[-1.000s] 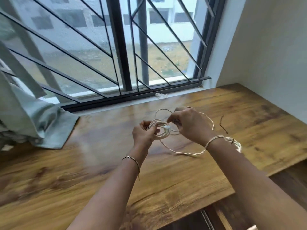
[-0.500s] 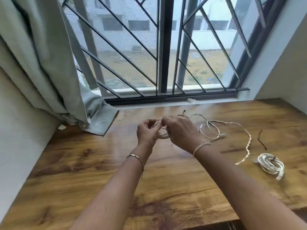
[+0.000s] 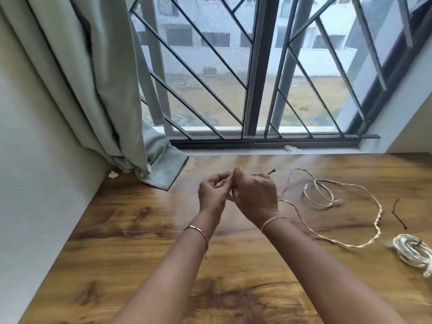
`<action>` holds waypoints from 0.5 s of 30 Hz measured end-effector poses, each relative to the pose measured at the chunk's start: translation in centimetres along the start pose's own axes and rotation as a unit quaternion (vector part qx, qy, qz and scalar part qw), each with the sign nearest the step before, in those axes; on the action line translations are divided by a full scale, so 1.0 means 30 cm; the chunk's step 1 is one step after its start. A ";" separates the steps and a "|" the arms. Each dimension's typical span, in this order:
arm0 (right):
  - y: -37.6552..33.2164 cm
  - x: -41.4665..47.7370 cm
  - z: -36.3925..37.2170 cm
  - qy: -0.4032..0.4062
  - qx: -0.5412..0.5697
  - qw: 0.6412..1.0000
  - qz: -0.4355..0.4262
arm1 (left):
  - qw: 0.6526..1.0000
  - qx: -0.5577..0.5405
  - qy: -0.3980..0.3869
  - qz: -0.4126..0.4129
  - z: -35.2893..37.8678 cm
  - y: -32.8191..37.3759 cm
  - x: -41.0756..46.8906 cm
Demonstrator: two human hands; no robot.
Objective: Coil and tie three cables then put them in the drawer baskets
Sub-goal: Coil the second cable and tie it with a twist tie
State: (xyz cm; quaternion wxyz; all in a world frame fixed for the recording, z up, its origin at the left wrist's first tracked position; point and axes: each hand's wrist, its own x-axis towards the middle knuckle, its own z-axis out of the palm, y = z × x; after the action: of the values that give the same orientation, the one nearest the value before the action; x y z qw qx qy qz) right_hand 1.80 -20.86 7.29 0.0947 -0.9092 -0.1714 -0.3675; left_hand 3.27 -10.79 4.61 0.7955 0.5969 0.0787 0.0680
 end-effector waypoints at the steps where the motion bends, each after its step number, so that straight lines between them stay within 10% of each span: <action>1: -0.004 0.003 0.001 0.005 -0.004 1.000 0.003 | 1.000 -0.009 0.006 0.001 0.000 -0.001 -0.001; 15: 0.026 -0.012 0.073 0.081 -0.065 0.990 -0.097 | 0.997 -0.032 -0.022 -0.064 0.005 0.007 0.025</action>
State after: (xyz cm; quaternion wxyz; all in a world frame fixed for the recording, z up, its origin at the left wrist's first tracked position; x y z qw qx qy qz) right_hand 3.25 -21.02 5.44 0.0128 -0.8598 -0.2260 -0.4577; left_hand 4.04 -10.70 4.82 0.8183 0.5664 0.0971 0.0066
